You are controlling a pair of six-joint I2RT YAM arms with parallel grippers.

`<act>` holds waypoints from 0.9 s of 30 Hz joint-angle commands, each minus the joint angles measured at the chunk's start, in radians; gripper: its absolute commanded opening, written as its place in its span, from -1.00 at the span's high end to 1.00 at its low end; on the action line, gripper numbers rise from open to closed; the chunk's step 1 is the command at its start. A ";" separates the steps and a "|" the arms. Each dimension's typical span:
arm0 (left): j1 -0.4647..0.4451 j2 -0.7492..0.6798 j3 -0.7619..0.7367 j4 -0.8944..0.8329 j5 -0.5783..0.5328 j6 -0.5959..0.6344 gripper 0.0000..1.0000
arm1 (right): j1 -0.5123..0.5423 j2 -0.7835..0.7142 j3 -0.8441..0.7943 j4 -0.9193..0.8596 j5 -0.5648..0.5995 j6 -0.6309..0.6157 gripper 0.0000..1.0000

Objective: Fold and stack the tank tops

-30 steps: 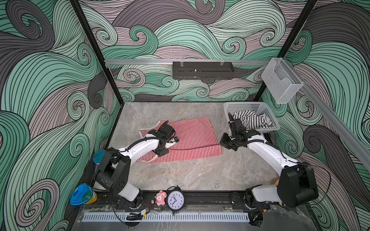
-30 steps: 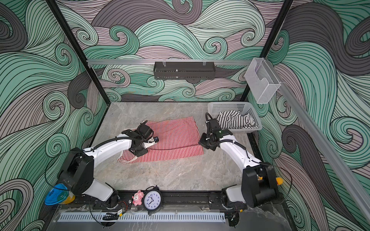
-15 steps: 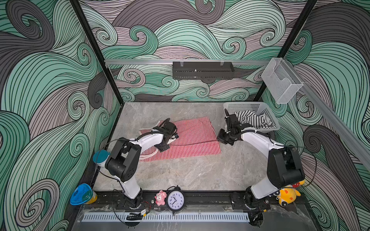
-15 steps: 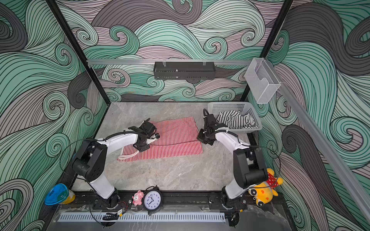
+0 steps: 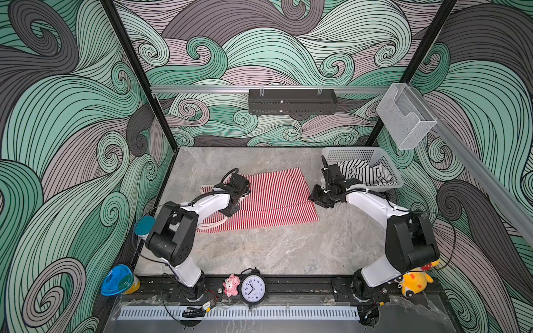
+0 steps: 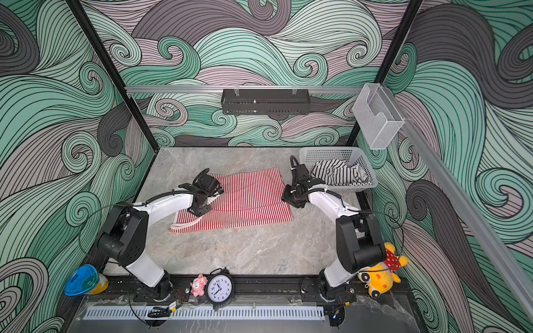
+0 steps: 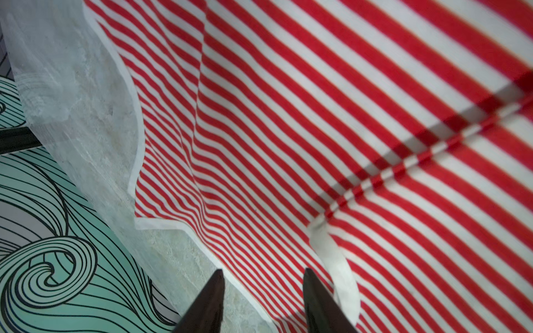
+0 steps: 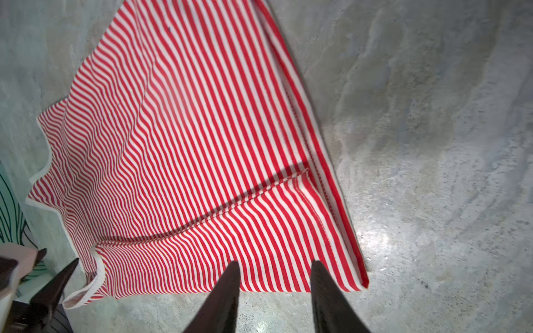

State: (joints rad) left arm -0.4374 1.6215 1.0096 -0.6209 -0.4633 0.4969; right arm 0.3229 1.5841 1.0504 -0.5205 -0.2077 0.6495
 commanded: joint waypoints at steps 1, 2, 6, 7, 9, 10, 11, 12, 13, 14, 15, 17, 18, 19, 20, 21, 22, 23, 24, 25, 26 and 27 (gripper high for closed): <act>0.006 -0.056 -0.063 -0.062 0.019 -0.021 0.09 | 0.049 0.024 -0.052 0.046 -0.012 0.019 0.32; 0.009 -0.072 -0.091 -0.055 0.006 -0.016 0.10 | 0.064 0.040 -0.060 0.058 -0.015 0.023 0.37; 0.051 -0.141 -0.168 -0.055 0.021 -0.004 0.17 | 0.109 0.091 -0.078 0.110 -0.018 0.044 0.42; 0.066 -0.157 -0.175 -0.066 0.035 -0.004 0.19 | 0.118 0.102 -0.078 0.116 -0.018 0.047 0.42; 0.094 -0.194 -0.197 -0.082 0.063 0.004 0.23 | 0.128 0.120 -0.078 0.126 -0.018 0.053 0.43; 0.104 -0.225 -0.207 -0.084 0.068 0.011 0.24 | 0.130 0.124 -0.080 0.130 -0.017 0.055 0.43; 0.118 -0.246 -0.220 -0.083 0.074 0.020 0.24 | 0.131 0.127 -0.081 0.135 -0.016 0.058 0.43; 0.130 -0.262 -0.229 -0.085 0.079 0.032 0.24 | 0.131 0.129 -0.081 0.136 -0.017 0.059 0.43; 0.141 -0.275 -0.238 -0.086 0.084 0.043 0.25 | 0.131 0.133 -0.081 0.134 -0.015 0.059 0.43; 0.156 -0.283 -0.250 -0.083 0.090 0.057 0.25 | 0.131 0.135 -0.078 0.130 -0.012 0.059 0.43; 0.172 -0.286 -0.261 -0.079 0.095 0.073 0.25 | 0.131 0.139 -0.074 0.126 -0.006 0.058 0.43; 0.204 -0.286 -0.284 -0.060 0.102 0.109 0.27 | 0.131 0.144 -0.066 0.112 0.002 0.058 0.43; 0.226 -0.287 -0.295 -0.047 0.112 0.129 0.27 | 0.130 0.144 -0.063 0.109 0.006 0.058 0.42; 0.242 -0.287 -0.299 -0.036 0.120 0.146 0.28 | 0.129 0.143 -0.061 0.108 0.007 0.058 0.43; 0.263 -0.288 -0.297 -0.032 0.133 0.158 0.28 | 0.128 0.144 -0.059 0.107 0.008 0.059 0.43; 0.281 -0.289 -0.288 -0.037 0.150 0.167 0.28 | 0.128 0.142 -0.055 0.103 0.009 0.058 0.42; 0.295 -0.291 -0.281 -0.042 0.165 0.174 0.28 | 0.129 0.142 -0.053 0.101 0.012 0.056 0.42; 0.310 -0.292 -0.274 -0.044 0.178 0.181 0.28 | 0.127 0.140 -0.052 0.097 0.014 0.055 0.42; 0.324 -0.290 -0.270 -0.040 0.187 0.190 0.28 | 0.125 0.141 -0.052 0.096 0.017 0.055 0.41; 0.333 -0.287 -0.269 -0.032 0.186 0.197 0.28 | 0.123 0.142 -0.053 0.096 0.017 0.055 0.40; 0.343 -0.279 -0.269 -0.015 0.181 0.202 0.27 | 0.122 0.143 -0.056 0.100 0.016 0.055 0.40; 0.354 -0.270 -0.272 0.004 0.175 0.206 0.27 | 0.120 0.146 -0.059 0.100 0.014 0.055 0.40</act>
State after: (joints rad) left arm -0.1081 1.3396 0.7143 -0.6506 -0.3195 0.6598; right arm 0.4496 1.7138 0.9756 -0.4065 -0.2157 0.6918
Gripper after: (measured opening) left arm 0.364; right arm 0.299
